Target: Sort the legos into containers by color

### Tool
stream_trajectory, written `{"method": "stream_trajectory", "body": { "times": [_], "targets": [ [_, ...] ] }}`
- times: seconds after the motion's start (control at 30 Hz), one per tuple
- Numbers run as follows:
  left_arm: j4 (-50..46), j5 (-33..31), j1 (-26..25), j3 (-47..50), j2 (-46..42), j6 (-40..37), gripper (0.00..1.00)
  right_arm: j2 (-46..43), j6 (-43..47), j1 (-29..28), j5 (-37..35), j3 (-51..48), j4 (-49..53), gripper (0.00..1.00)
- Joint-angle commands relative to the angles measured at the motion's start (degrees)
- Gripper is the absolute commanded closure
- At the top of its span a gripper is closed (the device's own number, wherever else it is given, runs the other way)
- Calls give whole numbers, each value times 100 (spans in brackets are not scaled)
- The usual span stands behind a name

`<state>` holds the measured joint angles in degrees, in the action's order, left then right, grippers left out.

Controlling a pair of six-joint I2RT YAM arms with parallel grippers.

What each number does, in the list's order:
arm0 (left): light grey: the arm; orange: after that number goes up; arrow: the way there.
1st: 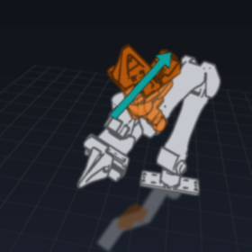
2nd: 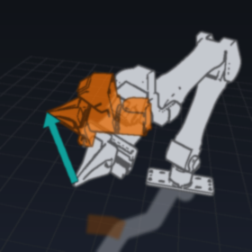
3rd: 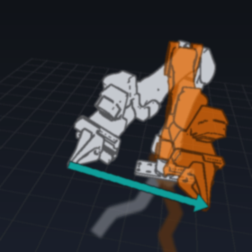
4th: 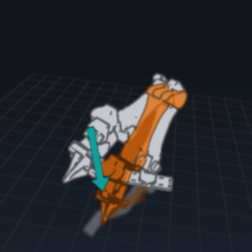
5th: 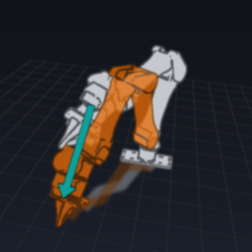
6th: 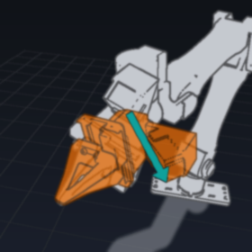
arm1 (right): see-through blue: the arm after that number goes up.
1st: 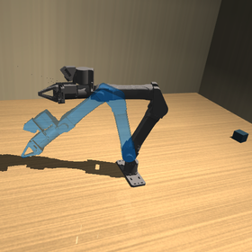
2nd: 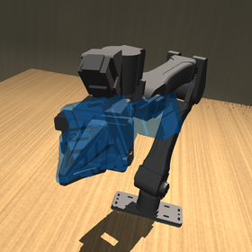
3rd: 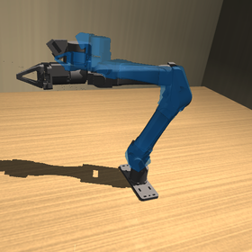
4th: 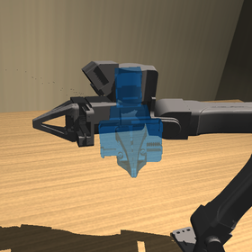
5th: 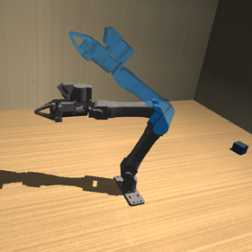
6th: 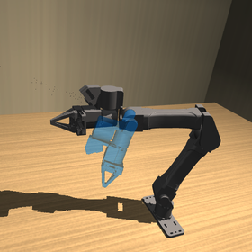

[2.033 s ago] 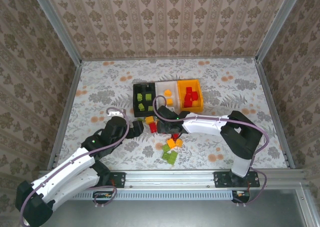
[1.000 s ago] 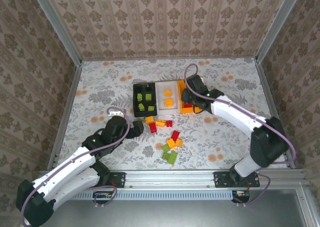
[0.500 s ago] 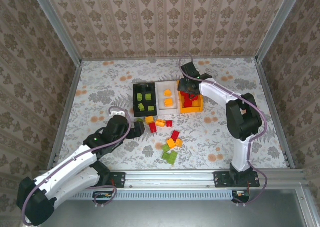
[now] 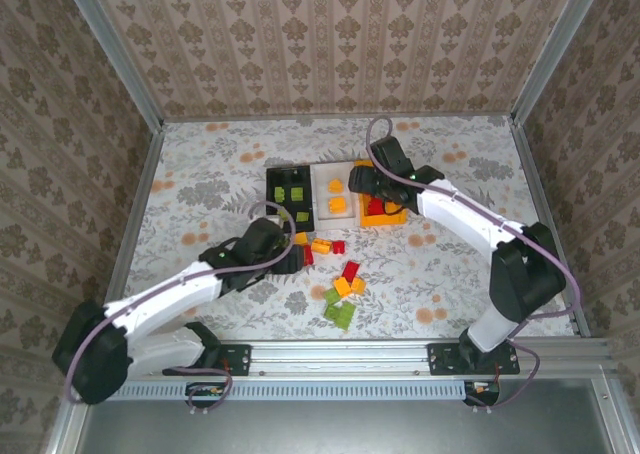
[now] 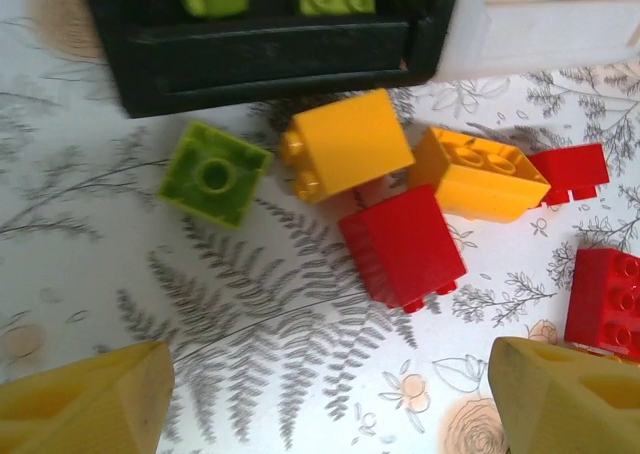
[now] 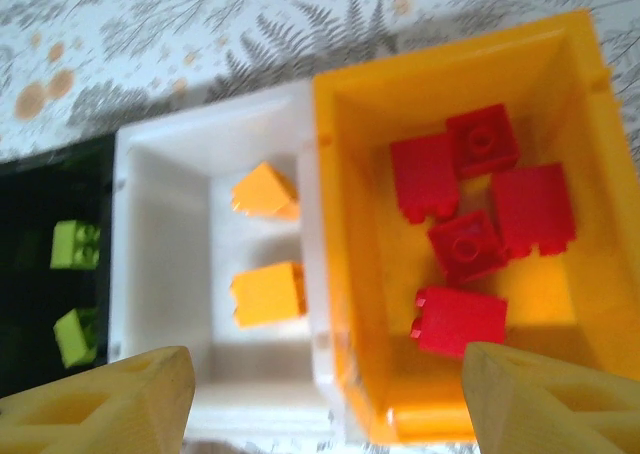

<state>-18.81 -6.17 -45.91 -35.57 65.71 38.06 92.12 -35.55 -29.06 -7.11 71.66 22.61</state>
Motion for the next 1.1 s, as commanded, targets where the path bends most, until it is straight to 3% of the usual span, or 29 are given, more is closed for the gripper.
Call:
{"method": "stream_trajectory", "body": {
  "times": [0.0,0.2,0.37,0.73,0.93,1.07],
  "targets": [
    [200,-18,-231,-468,679,-265,16,-337,-88,-21,74,-416,-113,28],
    [184,-301,-446,-881,1710,-176,12,-887,-10,-7,-52,-766,-95,28],
    [443,-283,-446,-920,2249,-89,17,-1195,29,43,-44,-908,-160,27],
    [829,-539,-392,-969,2709,-200,37,-1566,114,56,-36,-1027,-194,27],
    [823,-489,-394,-942,2646,-258,60,-1556,75,57,-29,-1131,-236,27],
    [633,-508,-521,-857,2403,-189,67,-1565,46,57,-27,-1206,-254,27]
  ]
}}
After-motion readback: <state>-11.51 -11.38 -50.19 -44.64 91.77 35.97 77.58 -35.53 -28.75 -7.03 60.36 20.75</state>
